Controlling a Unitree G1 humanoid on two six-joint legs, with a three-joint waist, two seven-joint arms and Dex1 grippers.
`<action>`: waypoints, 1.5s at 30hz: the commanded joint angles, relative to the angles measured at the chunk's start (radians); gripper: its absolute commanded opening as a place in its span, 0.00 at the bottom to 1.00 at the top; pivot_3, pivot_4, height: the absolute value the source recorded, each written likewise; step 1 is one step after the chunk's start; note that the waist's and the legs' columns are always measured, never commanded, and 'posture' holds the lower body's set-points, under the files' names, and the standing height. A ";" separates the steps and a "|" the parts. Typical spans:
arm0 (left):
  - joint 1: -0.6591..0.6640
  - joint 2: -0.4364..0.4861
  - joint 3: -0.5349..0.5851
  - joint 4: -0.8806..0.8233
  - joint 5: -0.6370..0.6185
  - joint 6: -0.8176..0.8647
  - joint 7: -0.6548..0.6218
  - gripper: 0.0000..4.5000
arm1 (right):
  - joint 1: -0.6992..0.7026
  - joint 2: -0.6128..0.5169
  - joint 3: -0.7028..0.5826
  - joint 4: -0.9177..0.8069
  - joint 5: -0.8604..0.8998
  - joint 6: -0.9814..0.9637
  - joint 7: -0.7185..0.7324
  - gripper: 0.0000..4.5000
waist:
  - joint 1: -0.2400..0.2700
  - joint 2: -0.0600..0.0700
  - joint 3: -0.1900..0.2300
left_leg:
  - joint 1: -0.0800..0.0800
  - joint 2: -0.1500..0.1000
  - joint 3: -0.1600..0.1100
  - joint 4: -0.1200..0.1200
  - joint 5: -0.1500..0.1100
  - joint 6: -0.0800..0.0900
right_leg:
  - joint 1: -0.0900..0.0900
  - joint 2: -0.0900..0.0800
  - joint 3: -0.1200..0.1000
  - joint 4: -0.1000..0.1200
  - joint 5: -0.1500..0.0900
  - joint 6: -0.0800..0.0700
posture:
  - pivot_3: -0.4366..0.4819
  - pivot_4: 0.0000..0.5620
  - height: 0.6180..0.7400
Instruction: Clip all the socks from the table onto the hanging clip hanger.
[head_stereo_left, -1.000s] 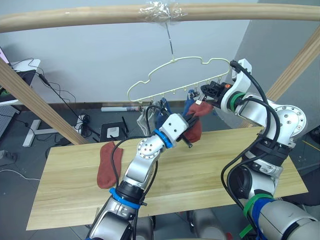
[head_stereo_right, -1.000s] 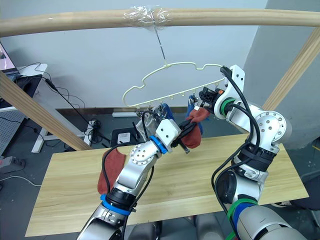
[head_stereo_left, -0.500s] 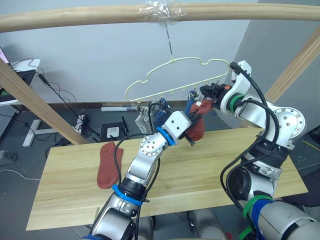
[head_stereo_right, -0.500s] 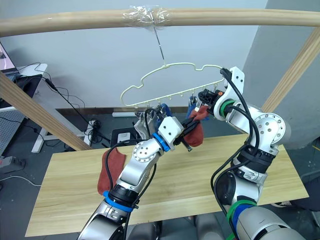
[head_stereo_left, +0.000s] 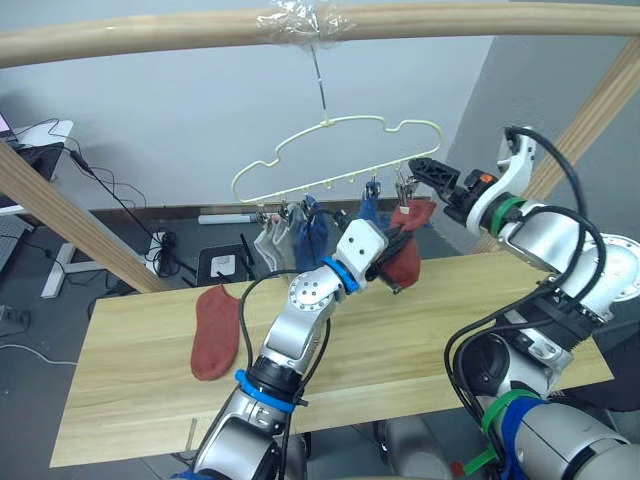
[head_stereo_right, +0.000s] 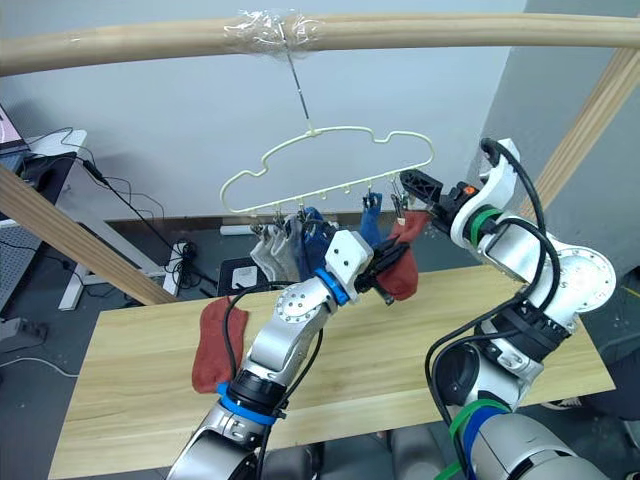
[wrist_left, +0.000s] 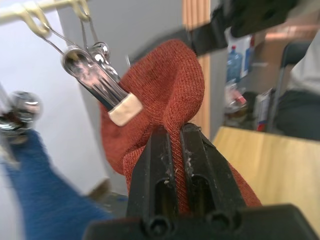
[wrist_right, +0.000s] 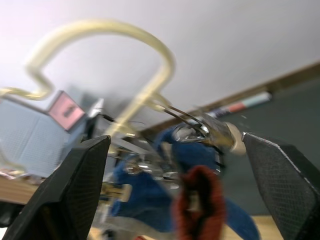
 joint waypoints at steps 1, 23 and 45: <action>-0.021 -0.033 0.057 0.007 -0.076 0.069 0.012 0.17 | 0.080 -0.070 0.039 -0.099 0.105 0.008 0.024 1.00 | -0.003 0.000 0.000 | 0.000 0.000 0.000 0.000 0.000 0.000 | 0.000 0.000 0.000 0.000 0.000 0.000 | 0.23 0.37 1.00; 0.330 0.354 0.164 -0.514 -0.203 0.329 -0.101 1.00 | 0.587 -0.225 0.638 -0.253 -0.372 -0.728 0.085 1.00 | -0.024 0.000 0.000 | 0.002 0.001 0.001 0.000 0.000 -0.001 | 0.000 0.002 0.002 -0.001 -0.003 0.005 | 0.33 0.36 1.00; 0.338 0.352 0.165 -0.587 -0.262 0.357 -0.039 1.00 | 0.293 -0.093 0.794 0.380 -0.722 -1.366 0.092 1.00 | 0.017 0.000 0.000 | 0.003 0.001 0.001 -0.001 0.000 -0.001 | 0.000 0.002 0.002 -0.001 0.000 0.000 | 0.39 0.38 1.00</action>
